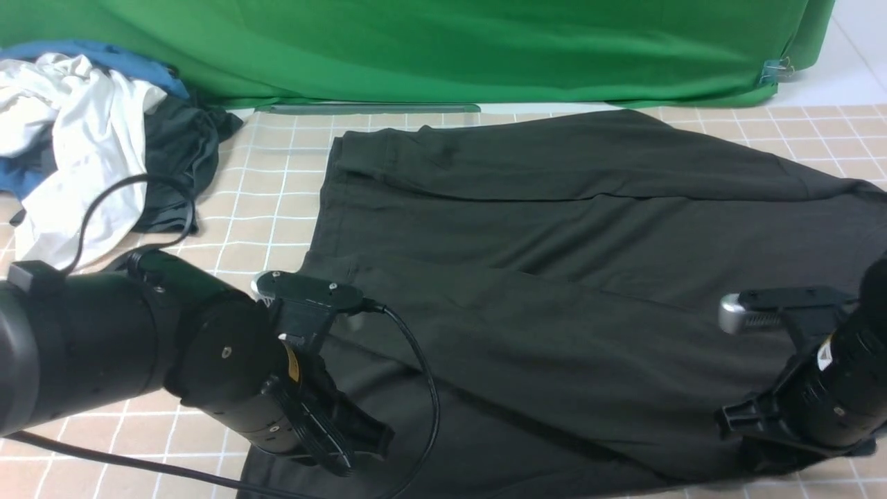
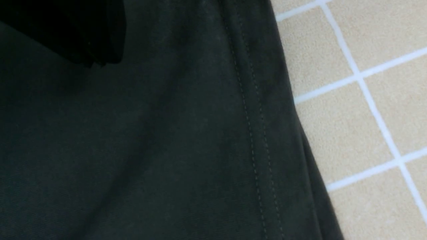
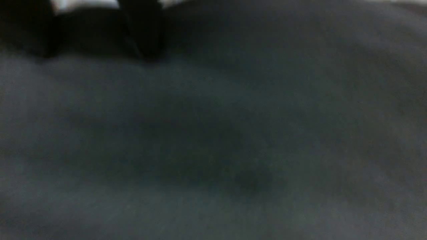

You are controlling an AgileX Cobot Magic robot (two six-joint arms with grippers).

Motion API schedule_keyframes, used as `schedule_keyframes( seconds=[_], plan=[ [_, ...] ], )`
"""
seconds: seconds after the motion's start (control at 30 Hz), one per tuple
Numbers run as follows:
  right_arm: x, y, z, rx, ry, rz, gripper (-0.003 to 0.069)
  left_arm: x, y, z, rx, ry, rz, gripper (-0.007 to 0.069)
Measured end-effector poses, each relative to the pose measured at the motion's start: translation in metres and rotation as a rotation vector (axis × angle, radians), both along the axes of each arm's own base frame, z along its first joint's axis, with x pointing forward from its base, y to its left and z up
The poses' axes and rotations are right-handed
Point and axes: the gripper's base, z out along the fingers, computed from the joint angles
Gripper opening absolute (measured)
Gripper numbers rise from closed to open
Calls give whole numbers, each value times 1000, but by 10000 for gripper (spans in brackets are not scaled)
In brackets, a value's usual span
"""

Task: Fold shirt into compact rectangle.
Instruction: 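Grab the top left corner of the dark shirt with the left gripper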

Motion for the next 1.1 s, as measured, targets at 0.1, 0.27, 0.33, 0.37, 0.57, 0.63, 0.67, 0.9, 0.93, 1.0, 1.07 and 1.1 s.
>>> schedule_keyframes(
  seconds=[0.1, 0.27, 0.33, 0.37, 0.57, 0.63, 0.67, 0.9, 0.93, 1.0, 1.07, 1.1],
  plan=[
    [1, 2, -1, 11, 5, 5, 172, 0, -1, -4, 4, 15, 5, 17],
    [-4, -1, 8, -3, 0, 27, 70, 0, -1, -7, 13, 34, 7, 18],
    [-10, -4, 14, -18, 3, 41, 70, 0, -1, -7, 13, 35, 7, 18],
    [-15, -6, 21, -27, 3, 48, 70, 0, -1, -7, 13, 35, 7, 18],
    [-28, -10, 38, -40, 18, 56, 70, 0, 0, -7, 17, 40, 3, 19],
    [-33, -11, 38, -54, 77, 59, 70, -1, 0, -7, 22, 49, 2, 18],
    [-36, -12, 38, -64, 108, 61, 70, -2, 0, -7, 24, 52, 2, 18],
    [-46, -15, 34, -87, 183, 72, 182, 7, -3, 19, -7, 11, 10, 18],
    [-46, -16, 34, -90, 188, 73, 229, 12, -3, 29, -21, -7, 17, 18],
    [-48, -16, 35, -97, 213, 88, 359, 32, 0, 58, -58, -58, 66, 18],
    [-51, -17, 36, -103, 242, 102, 463, 56, 9, 87, -89, -105, 132, 18],
    [-52, -17, 37, -103, 246, 112, 477, 70, 15, 100, -104, -132, 168, 18]
  ],
)
